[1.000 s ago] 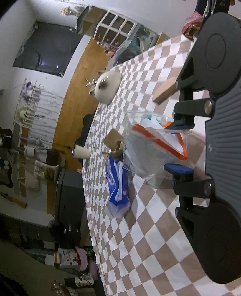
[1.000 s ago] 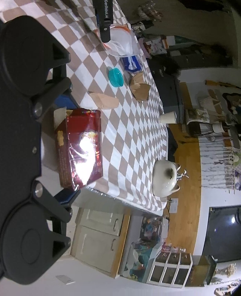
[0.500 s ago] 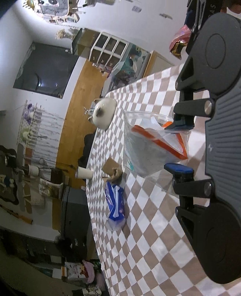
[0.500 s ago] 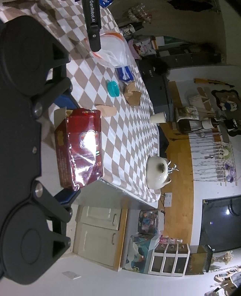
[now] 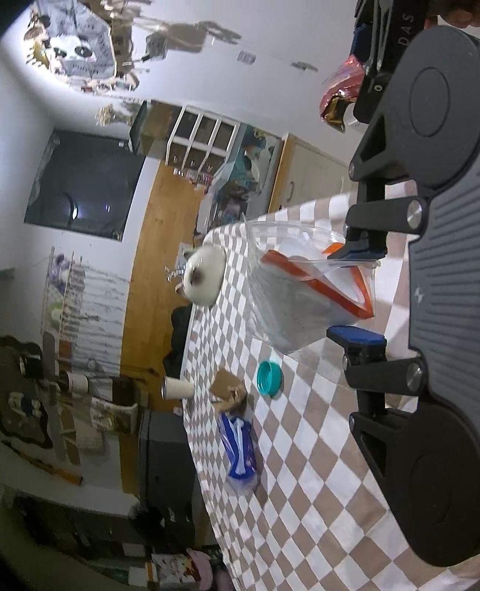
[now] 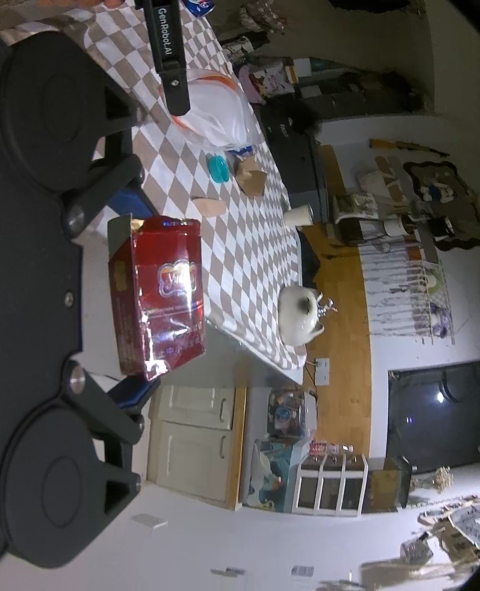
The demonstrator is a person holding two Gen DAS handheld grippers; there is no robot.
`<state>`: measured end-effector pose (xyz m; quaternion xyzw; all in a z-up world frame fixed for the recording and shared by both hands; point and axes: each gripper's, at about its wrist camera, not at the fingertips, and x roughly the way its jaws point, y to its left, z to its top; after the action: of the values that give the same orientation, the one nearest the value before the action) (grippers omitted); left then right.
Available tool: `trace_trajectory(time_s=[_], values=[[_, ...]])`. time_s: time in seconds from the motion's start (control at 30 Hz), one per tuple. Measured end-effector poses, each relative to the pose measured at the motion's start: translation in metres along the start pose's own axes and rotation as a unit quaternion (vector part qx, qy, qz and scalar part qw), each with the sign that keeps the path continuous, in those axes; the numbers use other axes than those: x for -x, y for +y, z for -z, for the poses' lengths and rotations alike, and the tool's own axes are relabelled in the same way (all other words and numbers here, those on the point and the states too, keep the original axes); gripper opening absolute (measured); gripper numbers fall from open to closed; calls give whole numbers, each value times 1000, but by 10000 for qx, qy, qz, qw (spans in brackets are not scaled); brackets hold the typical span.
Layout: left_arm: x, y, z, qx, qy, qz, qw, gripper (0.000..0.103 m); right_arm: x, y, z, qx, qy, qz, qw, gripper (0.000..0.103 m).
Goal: Collect trash
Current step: 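Carry the clear bag and red box over the wastebasket with both tools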
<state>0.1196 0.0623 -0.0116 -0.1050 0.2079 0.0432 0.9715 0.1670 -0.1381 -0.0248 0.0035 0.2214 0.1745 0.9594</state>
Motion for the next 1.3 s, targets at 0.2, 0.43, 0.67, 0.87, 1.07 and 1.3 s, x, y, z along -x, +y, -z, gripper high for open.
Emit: trace_trajectory(time_s=[0.2,0.43,0.67,0.87,1.07,1.3], values=[[4,-26,4,-168,-9,227,9996,36,22,-19,5,-118,-136,219,9996,86],[3,-63,14,-385,55,571,9976,36,45,-46,15,-282,-238,460,9983,86],[-5,-101,30,-556,230,913,9940,36,63,-76,33,-491,-210,751,9957,86],[-17,-130,51,-731,475,1136,9897,36,71,-104,55,-709,-59,1012,9923,86],[-31,-152,70,-874,724,1302,9850,36,75,-128,78,-942,86,1253,9876,87],[-53,-172,99,-995,1107,1430,9785,36,71,-146,106,-1164,269,1395,9830,86]])
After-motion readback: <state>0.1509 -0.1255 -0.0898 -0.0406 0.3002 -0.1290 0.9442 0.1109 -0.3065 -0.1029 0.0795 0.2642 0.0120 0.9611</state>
